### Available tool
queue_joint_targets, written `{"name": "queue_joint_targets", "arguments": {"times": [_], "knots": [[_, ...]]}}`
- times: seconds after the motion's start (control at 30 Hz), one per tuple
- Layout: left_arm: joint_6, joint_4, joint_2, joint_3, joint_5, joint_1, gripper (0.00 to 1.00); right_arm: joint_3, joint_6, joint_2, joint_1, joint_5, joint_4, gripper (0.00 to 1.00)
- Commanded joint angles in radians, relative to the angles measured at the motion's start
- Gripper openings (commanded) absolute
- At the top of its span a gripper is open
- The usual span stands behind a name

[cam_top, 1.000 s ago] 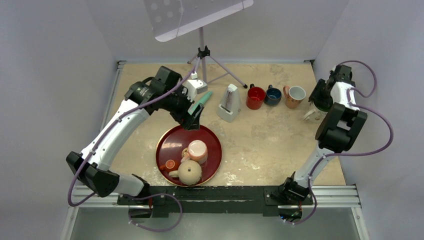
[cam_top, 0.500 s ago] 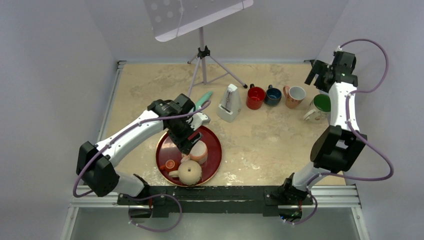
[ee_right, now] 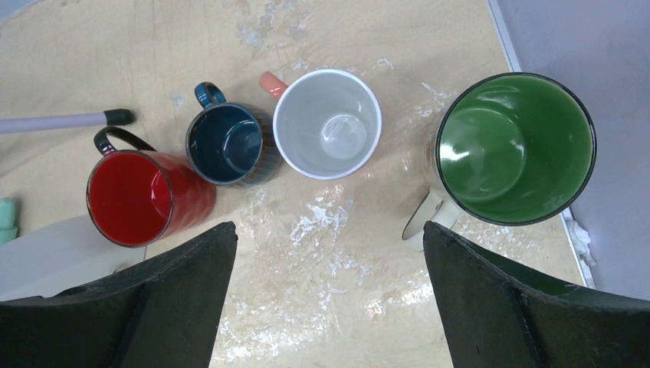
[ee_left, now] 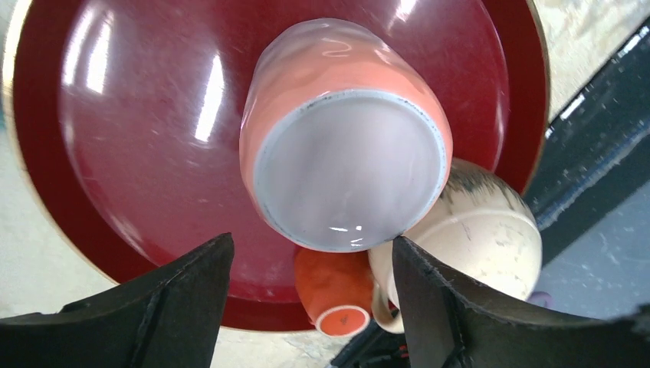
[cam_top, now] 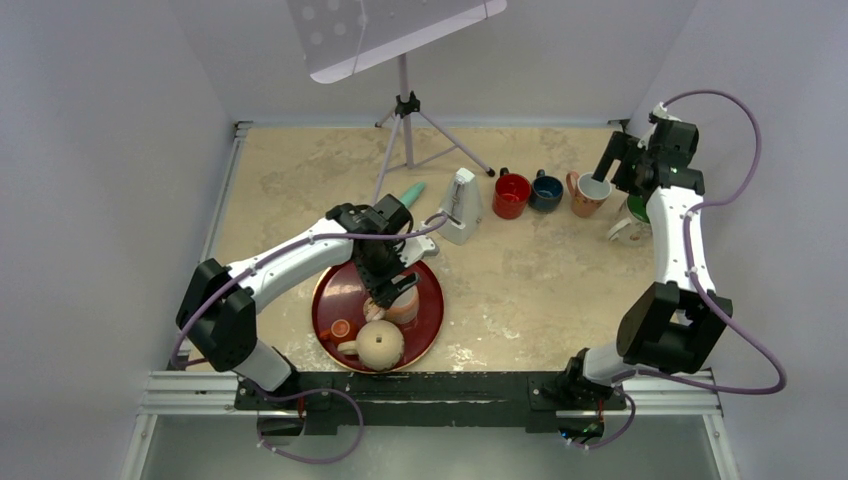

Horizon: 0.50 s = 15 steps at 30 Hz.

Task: Turn the mug right side up

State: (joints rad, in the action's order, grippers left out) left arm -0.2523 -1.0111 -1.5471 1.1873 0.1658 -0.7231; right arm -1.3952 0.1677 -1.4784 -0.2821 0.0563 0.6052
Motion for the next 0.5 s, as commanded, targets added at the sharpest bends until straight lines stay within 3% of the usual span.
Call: {"name": "queue_joint_targets", "arguments": {"times": [0.0,0.13,0.23,0.33,0.47], "knots": [[-0.058,0.204,-0.067,0.027,-0.160,0.006,0.78,0.003,-0.003,0.057,-0.001,0.027,-0.026,0.94],[-0.077,0.240,-0.098,0.091,-0.175,0.038,0.79,0.011,-0.006,0.075,-0.001,0.035,-0.021,0.94],[-0.111,0.243,-0.077,0.092,-0.046,0.075,0.83,0.026,-0.012,0.093,-0.001,0.046,-0.019,0.94],[-0.202,0.266,-0.049,0.017,0.100,0.098,0.85,0.058,-0.017,0.116,0.000,0.073,-0.038,0.94],[-0.268,0.352,-0.048,-0.080,0.143,0.106,0.78,0.083,-0.013,0.124,-0.002,0.087,-0.043,0.94]]}}
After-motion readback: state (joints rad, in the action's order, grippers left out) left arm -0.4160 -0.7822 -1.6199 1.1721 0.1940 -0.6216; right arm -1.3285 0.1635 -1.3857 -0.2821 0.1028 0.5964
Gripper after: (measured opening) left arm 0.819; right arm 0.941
